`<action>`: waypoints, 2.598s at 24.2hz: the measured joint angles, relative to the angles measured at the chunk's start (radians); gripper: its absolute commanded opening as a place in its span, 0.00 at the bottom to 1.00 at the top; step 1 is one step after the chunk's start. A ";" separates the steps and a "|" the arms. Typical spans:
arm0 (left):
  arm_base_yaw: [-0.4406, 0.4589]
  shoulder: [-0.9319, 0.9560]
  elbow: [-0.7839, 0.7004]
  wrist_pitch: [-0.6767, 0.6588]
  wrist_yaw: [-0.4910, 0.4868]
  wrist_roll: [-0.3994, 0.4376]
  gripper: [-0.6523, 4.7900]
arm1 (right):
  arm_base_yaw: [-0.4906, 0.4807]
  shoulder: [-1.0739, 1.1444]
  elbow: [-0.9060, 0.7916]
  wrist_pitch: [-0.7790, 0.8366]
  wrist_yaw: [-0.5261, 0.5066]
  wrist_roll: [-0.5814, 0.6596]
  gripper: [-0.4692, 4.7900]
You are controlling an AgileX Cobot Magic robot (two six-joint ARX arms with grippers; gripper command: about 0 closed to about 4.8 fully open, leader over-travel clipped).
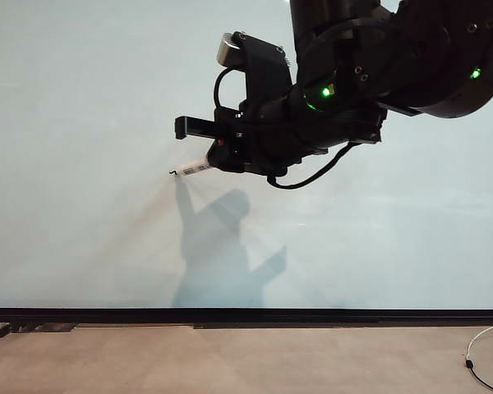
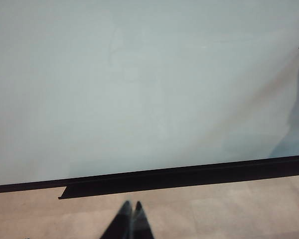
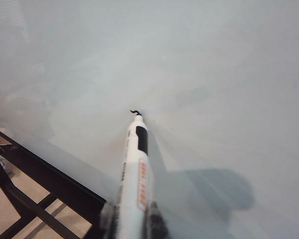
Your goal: Pick up the pen on the shelf to the right of the whiteboard and draw a straight line.
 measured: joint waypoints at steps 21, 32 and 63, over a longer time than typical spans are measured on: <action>0.000 0.000 0.000 0.000 0.001 0.000 0.11 | -0.151 -0.286 -0.314 0.030 0.103 -0.046 0.08; 0.000 0.000 0.000 0.000 0.001 0.000 0.11 | -0.281 -0.515 -0.508 0.024 0.165 -0.048 0.08; 0.000 0.000 0.000 0.000 0.001 0.000 0.11 | -0.351 -1.651 -0.597 -0.922 0.261 -0.195 0.08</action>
